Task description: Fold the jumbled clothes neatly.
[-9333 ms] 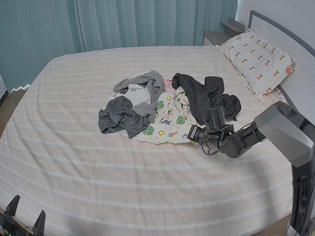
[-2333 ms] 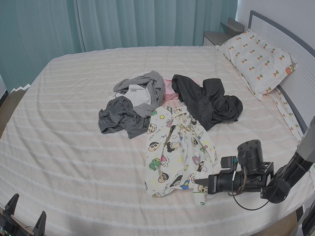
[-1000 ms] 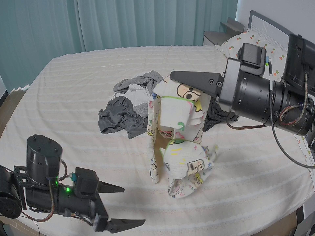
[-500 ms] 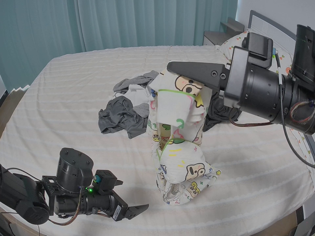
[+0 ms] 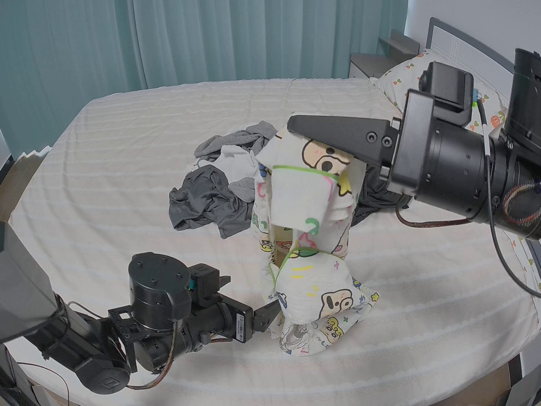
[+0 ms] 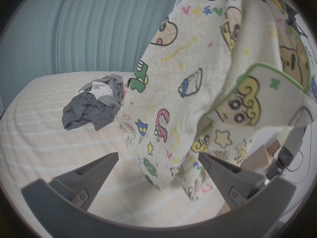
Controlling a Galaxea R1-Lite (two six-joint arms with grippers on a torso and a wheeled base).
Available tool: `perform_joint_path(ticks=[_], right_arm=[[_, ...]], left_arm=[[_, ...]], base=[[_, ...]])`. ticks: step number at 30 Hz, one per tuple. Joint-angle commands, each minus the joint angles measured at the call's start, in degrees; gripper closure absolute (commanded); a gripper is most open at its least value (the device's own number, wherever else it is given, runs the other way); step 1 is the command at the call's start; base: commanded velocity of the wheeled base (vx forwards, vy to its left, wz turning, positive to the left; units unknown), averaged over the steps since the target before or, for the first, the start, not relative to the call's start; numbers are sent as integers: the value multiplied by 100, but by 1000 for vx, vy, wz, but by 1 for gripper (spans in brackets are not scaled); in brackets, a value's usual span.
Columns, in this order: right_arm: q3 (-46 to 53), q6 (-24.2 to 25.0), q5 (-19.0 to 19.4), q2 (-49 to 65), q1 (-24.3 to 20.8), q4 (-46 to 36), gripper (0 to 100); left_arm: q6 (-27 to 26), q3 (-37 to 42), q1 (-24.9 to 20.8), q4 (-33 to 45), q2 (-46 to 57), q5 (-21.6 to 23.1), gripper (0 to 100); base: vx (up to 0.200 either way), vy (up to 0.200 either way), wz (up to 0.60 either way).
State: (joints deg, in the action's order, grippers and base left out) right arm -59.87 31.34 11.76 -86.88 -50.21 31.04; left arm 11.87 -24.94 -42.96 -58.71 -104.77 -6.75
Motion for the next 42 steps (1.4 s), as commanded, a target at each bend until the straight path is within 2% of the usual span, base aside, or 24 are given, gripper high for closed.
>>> perform_joint_path(ticks=[1,5,6,11,22,34,42], right_arm=[[37,3,1,31,-15,8,100],[37,-5,1,40,-6,16,100],[37,-5,10,57,-15,25,100],[63,-5,10,110,-15,25,100],[54,-5,19,198,-24,34,100],[37,-14,19,303,-32,34,100],[54,-146,10,330,-85,43,100]], left_arm=[[157,-37,-204,-299,-378,-327,0],[157,-213,-433,-580,-457,-1162,0],[122,-345,-476,-730,-545,-1513,0],[34,-626,-591,-1231,-826,-2181,0],[-18,-1065,-591,-1380,-1608,-2199,0],[-18,-1083,-547,-1398,-2426,-2216,0],[-18,-1188,-512,-1679,-2804,-2172,0]], base=[[0,0,0],[0,0,0],[0,0,0],[0,0,0],[0,0,0],[0,0,0],[0,0,0]])
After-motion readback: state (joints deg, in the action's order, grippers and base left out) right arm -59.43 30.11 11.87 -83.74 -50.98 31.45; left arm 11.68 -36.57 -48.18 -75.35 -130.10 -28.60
